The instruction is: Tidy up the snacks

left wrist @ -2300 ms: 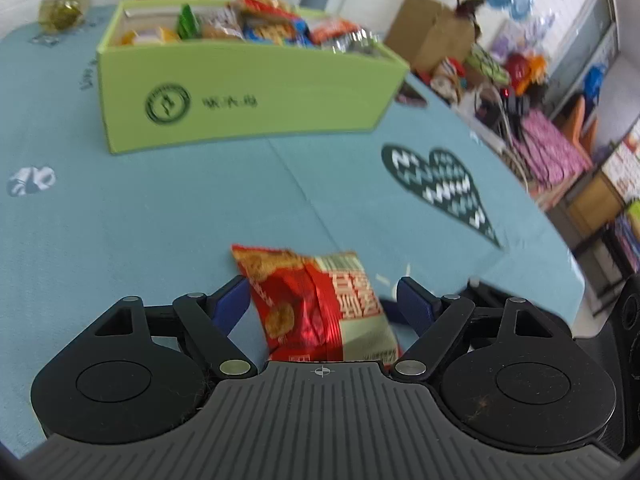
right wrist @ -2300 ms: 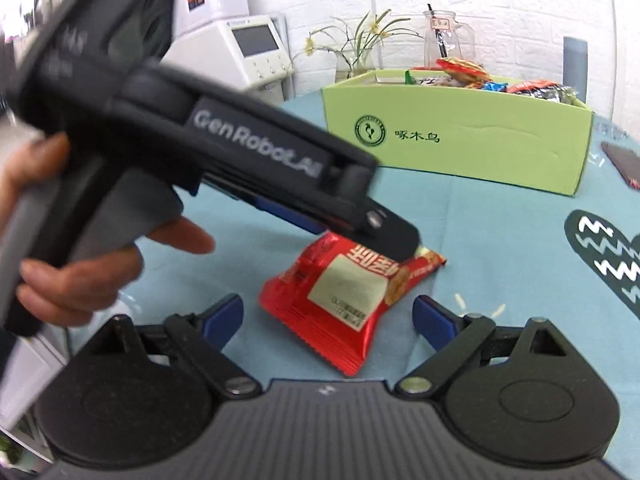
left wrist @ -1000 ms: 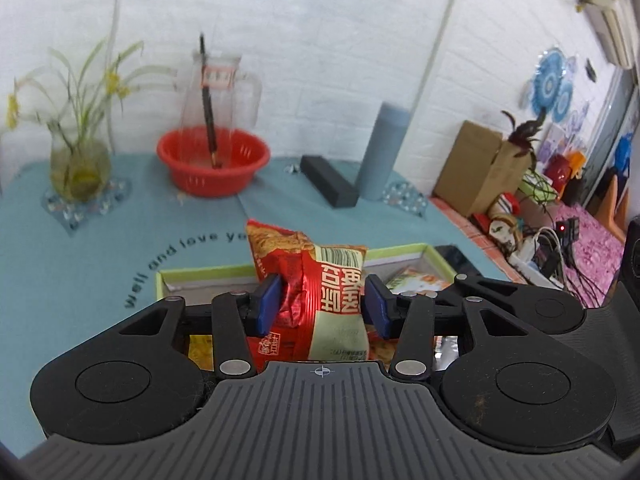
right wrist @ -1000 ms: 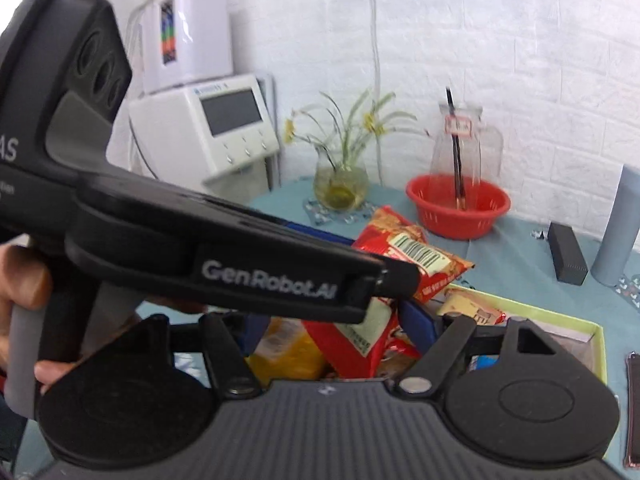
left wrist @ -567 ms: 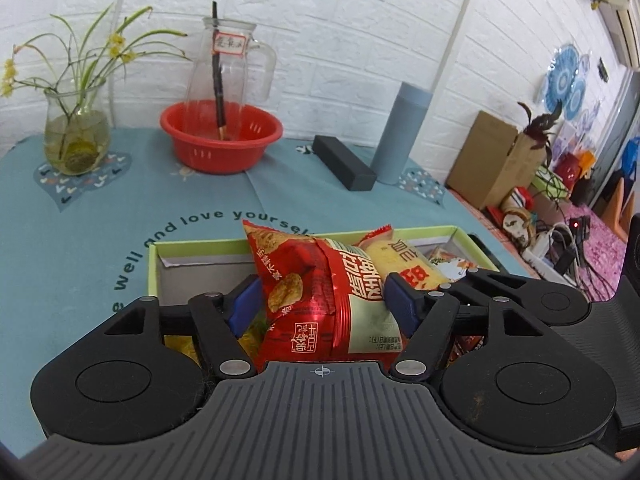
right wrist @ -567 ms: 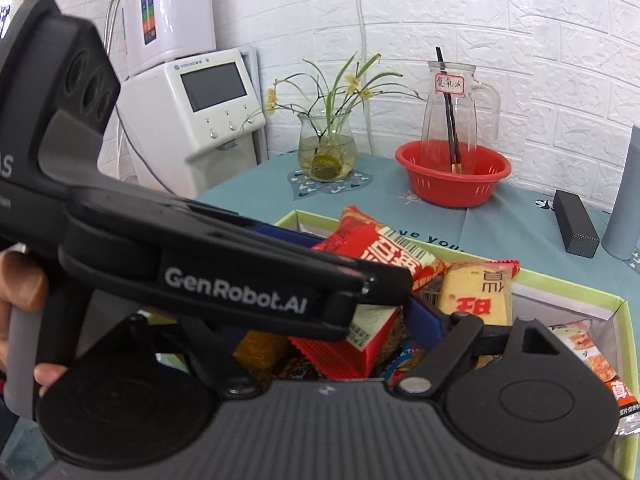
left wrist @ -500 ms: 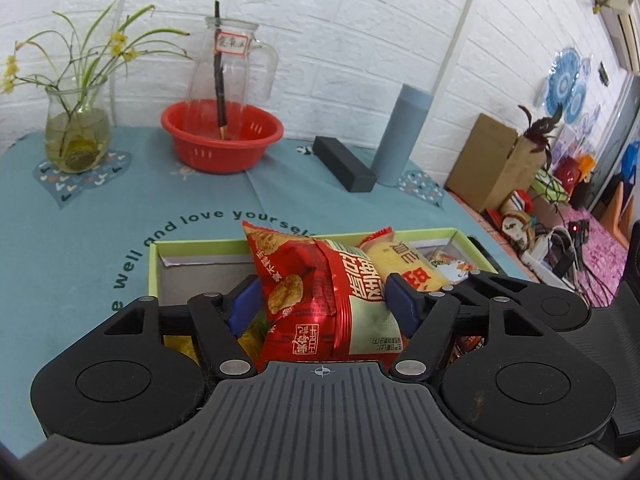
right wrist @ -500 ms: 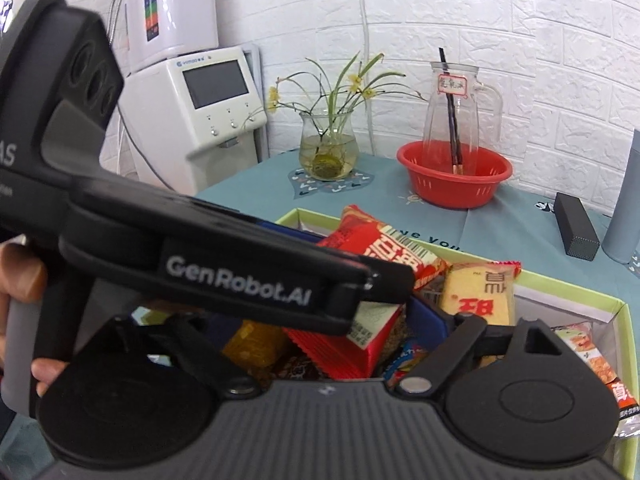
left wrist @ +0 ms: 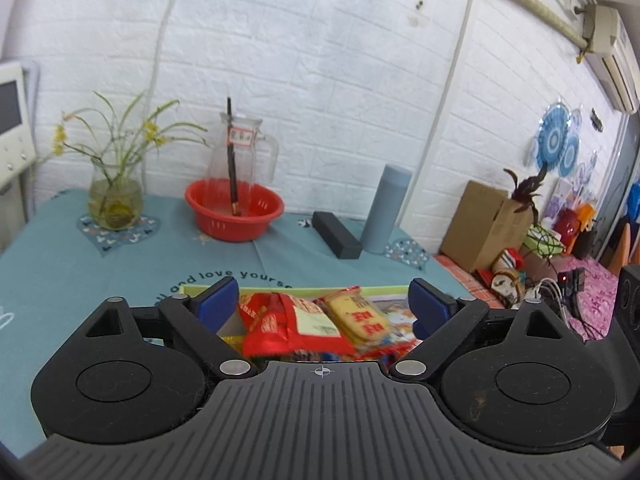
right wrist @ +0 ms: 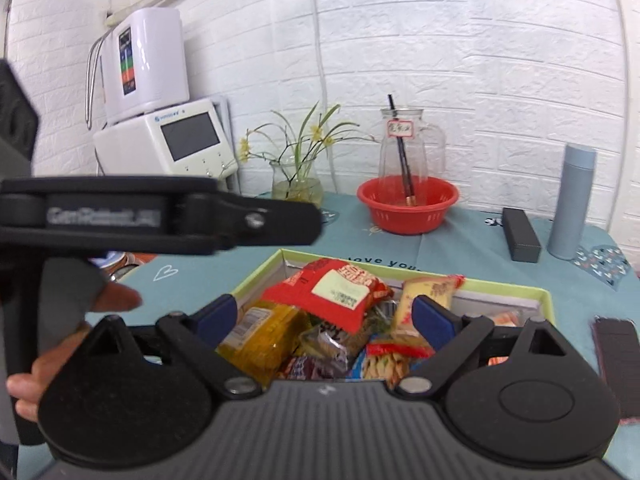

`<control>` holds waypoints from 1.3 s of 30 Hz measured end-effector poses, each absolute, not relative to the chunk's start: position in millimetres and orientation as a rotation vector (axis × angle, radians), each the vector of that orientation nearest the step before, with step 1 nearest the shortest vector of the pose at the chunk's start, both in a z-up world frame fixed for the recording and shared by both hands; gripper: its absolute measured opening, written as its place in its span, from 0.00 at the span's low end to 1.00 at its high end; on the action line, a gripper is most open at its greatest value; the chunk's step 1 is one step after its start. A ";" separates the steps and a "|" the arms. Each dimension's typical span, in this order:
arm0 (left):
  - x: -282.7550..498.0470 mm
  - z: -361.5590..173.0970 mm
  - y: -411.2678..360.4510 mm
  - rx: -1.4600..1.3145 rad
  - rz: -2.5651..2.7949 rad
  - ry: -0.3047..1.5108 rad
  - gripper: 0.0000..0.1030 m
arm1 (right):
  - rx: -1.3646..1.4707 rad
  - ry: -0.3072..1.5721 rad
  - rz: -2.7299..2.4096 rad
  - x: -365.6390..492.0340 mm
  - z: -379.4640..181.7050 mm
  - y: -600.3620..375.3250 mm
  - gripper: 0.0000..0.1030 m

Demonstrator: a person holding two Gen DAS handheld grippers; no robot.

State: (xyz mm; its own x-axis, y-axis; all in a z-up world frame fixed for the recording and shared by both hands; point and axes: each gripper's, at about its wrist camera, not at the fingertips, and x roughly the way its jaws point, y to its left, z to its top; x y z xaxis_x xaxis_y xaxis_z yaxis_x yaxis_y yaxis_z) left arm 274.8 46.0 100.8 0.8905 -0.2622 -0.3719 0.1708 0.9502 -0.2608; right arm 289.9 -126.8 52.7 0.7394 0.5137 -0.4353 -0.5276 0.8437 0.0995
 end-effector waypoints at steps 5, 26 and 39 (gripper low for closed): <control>183.8 106.2 27.0 -0.183 -0.165 0.337 0.88 | 0.019 0.426 0.399 208.9 48.4 -158.8 0.90; -88.8 50.6 -17.3 -0.165 -0.171 0.317 0.89 | 0.208 0.271 -0.001 -86.2 27.7 -225.1 1.00; -124.8 32.6 -30.1 -0.061 -0.152 0.285 0.89 | 0.142 0.242 -0.011 -117.3 -4.7 -229.3 1.00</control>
State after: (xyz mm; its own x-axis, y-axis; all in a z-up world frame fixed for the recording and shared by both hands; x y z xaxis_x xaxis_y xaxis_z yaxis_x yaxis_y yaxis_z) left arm -124.8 -30.1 32.6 0.9483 -0.1582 -0.2751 0.1409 0.9866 -0.0817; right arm -117.3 -229.3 -4.7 0.9708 0.0062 -0.2400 0.0279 0.9900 0.1386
